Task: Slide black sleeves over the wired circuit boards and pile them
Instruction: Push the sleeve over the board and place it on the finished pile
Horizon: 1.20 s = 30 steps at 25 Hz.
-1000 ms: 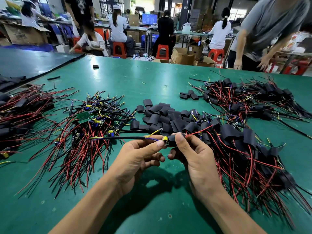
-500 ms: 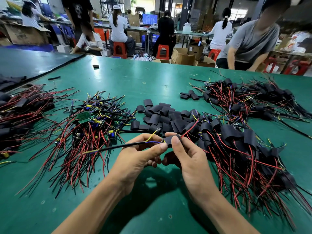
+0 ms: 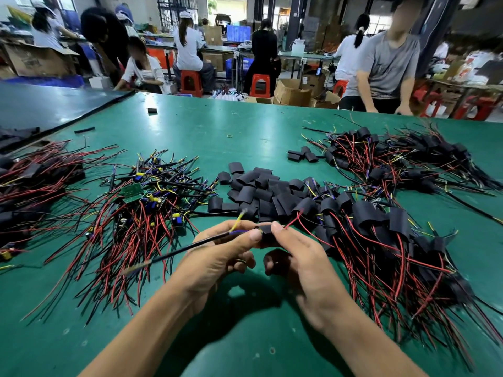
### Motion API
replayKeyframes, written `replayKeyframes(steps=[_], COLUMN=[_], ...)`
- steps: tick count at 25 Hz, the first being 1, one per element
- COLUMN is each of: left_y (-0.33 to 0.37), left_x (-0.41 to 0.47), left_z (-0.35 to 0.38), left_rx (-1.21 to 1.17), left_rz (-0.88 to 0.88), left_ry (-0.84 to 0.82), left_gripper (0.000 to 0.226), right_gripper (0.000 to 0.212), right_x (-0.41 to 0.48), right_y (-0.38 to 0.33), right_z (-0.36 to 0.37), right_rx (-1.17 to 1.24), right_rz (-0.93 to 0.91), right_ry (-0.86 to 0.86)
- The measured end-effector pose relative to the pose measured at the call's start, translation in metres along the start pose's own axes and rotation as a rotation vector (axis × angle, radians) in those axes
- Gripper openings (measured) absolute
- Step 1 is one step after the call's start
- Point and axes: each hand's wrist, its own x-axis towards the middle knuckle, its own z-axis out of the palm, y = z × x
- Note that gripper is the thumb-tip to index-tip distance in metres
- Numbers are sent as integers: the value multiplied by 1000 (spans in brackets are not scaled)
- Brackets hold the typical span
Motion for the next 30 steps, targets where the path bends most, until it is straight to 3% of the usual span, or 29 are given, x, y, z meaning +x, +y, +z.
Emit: replayKeyframes(steps=[4,7,15,18,21,23,26,30], left_y=[0,0,4,7,10,9,8,5], left_x=[1,1,0,2,3,4,4,4], left_z=[-5,-7,-3,-7,-7,-6,-7,-10], left_rx=[-1,65,108,58,-7,-31,3,102], left_rz=[-46,-28,-56,-85,-98,-107,-124,-148], left_ry=[-18,14,79,58,19,20,36,72], left_gripper=[35,38,22,22,16,23,29,29], right_gripper=[27,27,37,39,27,25,33,27], right_x=[2,2,2,2,-1,-2,0,3], right_y=[-6,-2,0,-9,-15,-16,-24,-38], right_z=[-7,-3,-5,-9,-11,-6,-6,-23], right_rx=[174,120,-89,47,137,250,438,459], right_rz=[115,94,38,155,203,121,-116,-241], right_ry=[-108,-98,-64,-144,-234,-145,138,316])
